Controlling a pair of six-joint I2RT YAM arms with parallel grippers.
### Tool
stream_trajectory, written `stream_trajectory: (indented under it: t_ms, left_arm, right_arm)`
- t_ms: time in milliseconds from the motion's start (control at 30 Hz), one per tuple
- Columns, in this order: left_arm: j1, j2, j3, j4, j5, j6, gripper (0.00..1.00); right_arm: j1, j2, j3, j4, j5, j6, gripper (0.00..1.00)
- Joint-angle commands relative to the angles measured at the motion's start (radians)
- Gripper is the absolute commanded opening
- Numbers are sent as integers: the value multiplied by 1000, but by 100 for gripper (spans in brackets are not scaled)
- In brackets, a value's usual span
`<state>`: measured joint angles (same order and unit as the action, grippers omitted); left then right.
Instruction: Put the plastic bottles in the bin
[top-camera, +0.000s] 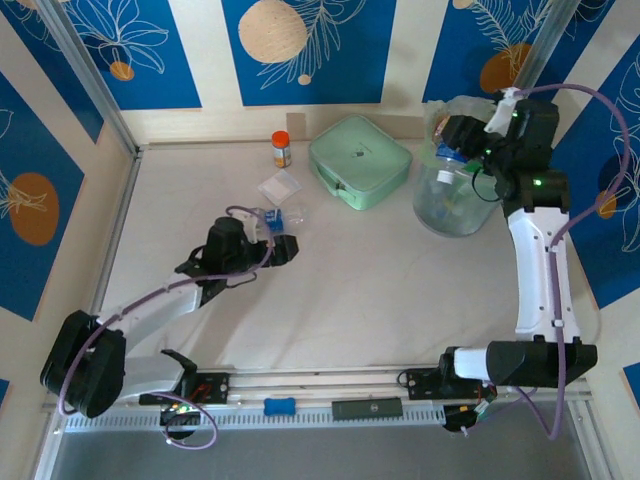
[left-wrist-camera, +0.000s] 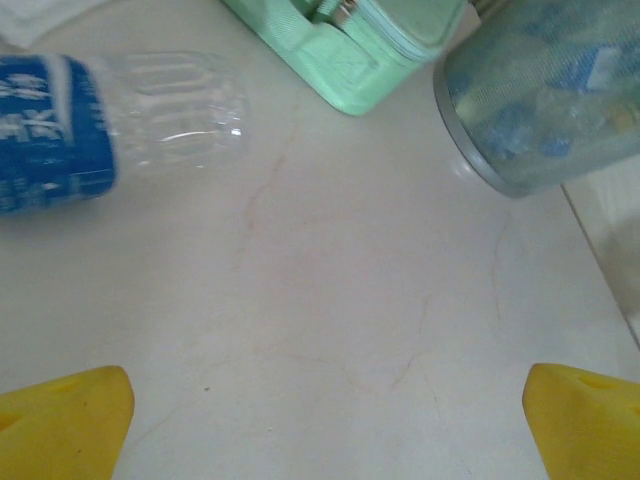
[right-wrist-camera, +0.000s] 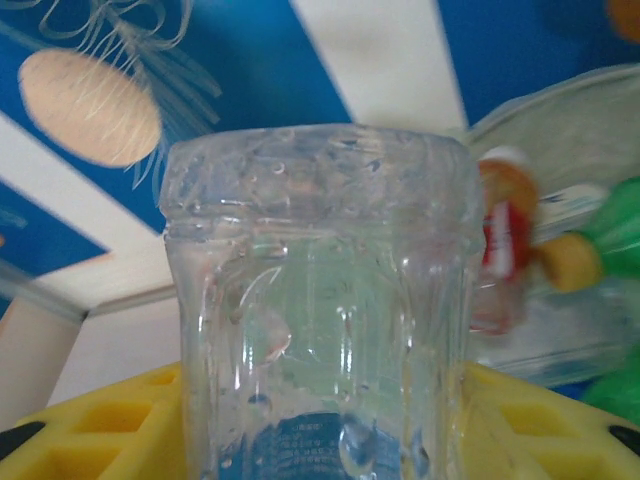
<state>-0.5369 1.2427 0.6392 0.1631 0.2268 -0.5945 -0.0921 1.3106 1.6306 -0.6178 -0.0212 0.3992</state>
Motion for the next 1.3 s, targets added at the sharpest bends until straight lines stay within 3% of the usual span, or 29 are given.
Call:
stream_trajectory:
  t_ms: [0,200,467,567,967,1133,1267]
  left_arm:
    - [-41,23,42,-32,-30,57,99]
    - [-54,36,21,-36,-39,42,99]
    - [-55,37,18,-36,-54,50,99]
    - [-55,35,22,-39,-51,51,99]
    - [-55,-2,-17,-59,-75,49,99]
    - [-55,-3,-13,-63,-72,55,99]
    - [-55,-4,-8,-75,-77,63,99]
  right_arm:
    - [-64,8,21,-6,85,-16,46]
    - [-139,119,145,-36,193,-42,47]
    - [-156,348,452,-193,349,-157,47]
    - [-159,402,490,-197,398,-170,47]
    - [-188,501,523,-314,302,-102,47]
    - [-191,526,522,-362,279,-67,55]
    - [-195,530,523,-381,277,-48,73]
